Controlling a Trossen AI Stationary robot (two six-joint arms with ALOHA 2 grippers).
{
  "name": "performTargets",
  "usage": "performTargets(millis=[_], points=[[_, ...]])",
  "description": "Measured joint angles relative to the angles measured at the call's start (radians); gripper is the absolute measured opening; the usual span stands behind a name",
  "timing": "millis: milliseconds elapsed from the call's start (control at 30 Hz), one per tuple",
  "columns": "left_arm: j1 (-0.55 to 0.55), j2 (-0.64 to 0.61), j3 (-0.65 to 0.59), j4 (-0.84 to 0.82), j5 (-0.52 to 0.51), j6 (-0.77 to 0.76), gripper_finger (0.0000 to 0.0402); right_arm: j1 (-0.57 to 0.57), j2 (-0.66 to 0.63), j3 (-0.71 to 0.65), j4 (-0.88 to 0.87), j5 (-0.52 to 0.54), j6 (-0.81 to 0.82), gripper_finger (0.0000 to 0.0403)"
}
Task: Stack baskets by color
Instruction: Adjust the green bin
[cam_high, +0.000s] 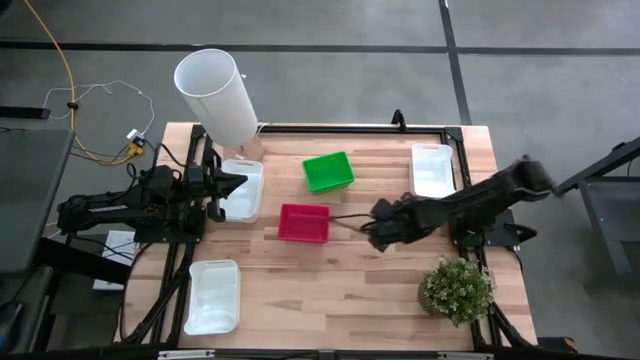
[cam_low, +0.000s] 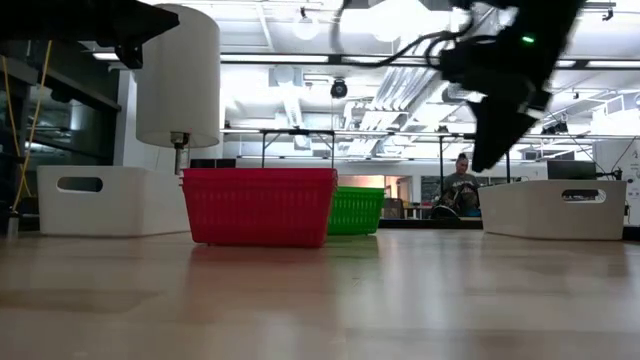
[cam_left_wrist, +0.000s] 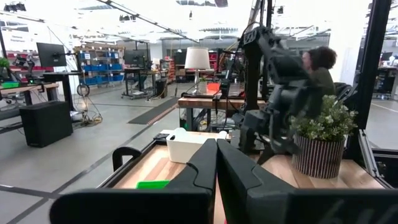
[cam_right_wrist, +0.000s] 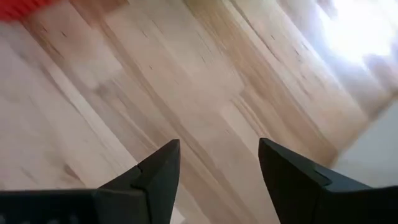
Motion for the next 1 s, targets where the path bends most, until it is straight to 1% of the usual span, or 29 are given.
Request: performTargets(millis=[67, 133, 267, 367, 433, 467, 533, 600, 667, 767, 800, 900, 1000], points=[[0.000, 0.000, 0.000, 0.001, 0.001, 0.007, 0.0000, 0.000, -0.112, -0.121, 0.142, 0.014, -0.038, 0.0200], [0.000, 0.000, 0.000, 0.001, 0.005, 0.022, 0.0000, 0.000, -0.224, -0.236, 0.326, 0.026, -0.119, 0.0197], [0.000, 0.000, 0.000, 0.002, 0.007, 0.050, 0.0001, -0.003, -0.396, -0.440, 0.807, 0.060, -0.375, 0.0195], [0.000, 0.000, 0.000, 0.006, -0.009, 0.051, 0.0001, -0.013, -0.464, -0.554, 1.168, 0.058, -0.589, 0.0195], [0.000, 0.000, 0.000, 0.006, -0.022, 0.051, 0.0001, -0.023, -0.486, -0.605, 1.343, 0.058, -0.718, 0.0195], [0.000, 0.000, 0.000, 0.005, -0.027, 0.050, 0.0001, -0.031, -0.491, -0.620, 1.389, 0.067, -0.759, 0.0194], [0.000, 0.000, 0.000, 0.003, -0.027, 0.044, 0.0001, -0.054, -0.490, -0.624, 1.395, 0.092, -0.774, 0.0185], [0.000, 0.000, 0.000, 0.003, -0.027, 0.044, 0.0001, -0.092, -0.462, -0.612, 1.383, 0.070, -0.742, 0.0159], [0.000, 0.000, 0.000, 0.002, -0.026, 0.044, 0.0001, -0.131, -0.416, -0.583, 1.374, 0.008, -0.704, 0.0114], [0.000, 0.000, 0.000, 0.003, -0.029, 0.044, 0.0001, -0.183, -0.308, -0.496, 1.324, -0.058, -0.660, 0.0027], [0.000, 0.000, 0.000, 0.004, -0.032, 0.044, 0.0001, -0.199, -0.264, -0.459, 1.286, -0.071, -0.656, 0.0014], [0.000, 0.000, 0.000, 0.003, -0.034, 0.044, 0.0001, -0.249, -0.126, -0.326, 1.153, -0.117, -0.653, 0.0022], [0.000, 0.000, 0.000, 0.003, -0.034, 0.044, 0.0001, -0.292, 0.016, -0.177, 1.039, -0.179, -0.665, 0.0007]])
